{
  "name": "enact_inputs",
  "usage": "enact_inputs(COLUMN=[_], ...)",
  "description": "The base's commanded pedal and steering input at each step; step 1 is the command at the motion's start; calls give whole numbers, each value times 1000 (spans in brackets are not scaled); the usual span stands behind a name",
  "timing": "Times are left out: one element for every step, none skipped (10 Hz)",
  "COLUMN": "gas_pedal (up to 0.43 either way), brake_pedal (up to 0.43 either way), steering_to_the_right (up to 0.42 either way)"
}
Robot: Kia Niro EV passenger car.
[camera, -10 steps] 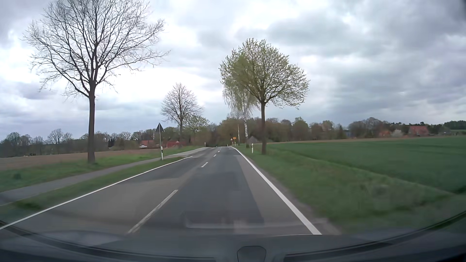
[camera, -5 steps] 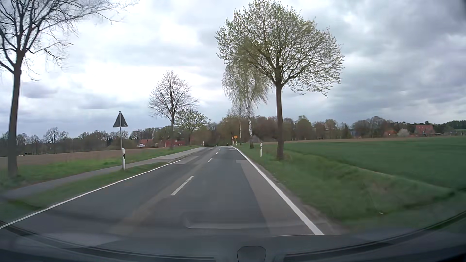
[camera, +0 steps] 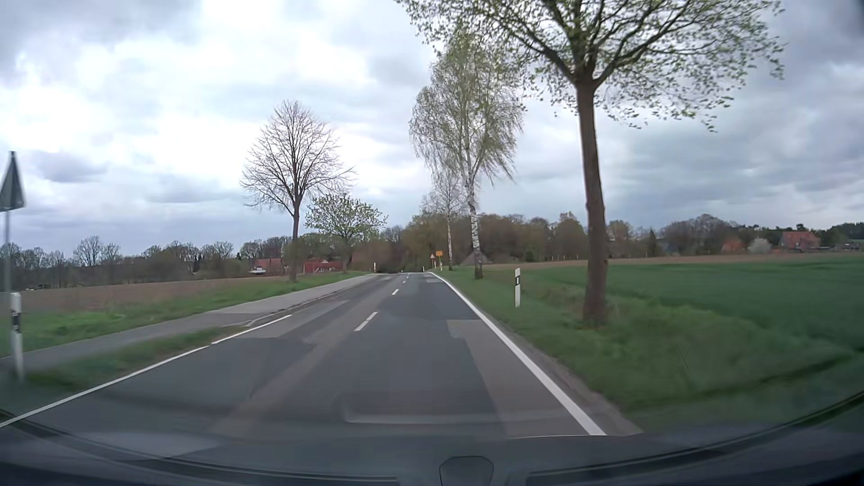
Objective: Follow the waypoints while adhering to traffic rules and regulations
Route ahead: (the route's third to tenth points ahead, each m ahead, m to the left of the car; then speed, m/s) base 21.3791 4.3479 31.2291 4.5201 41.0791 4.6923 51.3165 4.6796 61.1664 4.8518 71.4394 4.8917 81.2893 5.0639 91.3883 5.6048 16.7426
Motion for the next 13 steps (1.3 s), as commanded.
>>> enact_inputs(gas_pedal=[0,0,0,0,0,0,0,0,0,0,0,0,0], brake_pedal=[18,24,37,43,49,61,67,67,73,73,73,79,73], steering_to_the_right=[-9,-9,-9,-8,-6,-4,-3,-3,-3,-3,-3,-3,-3])
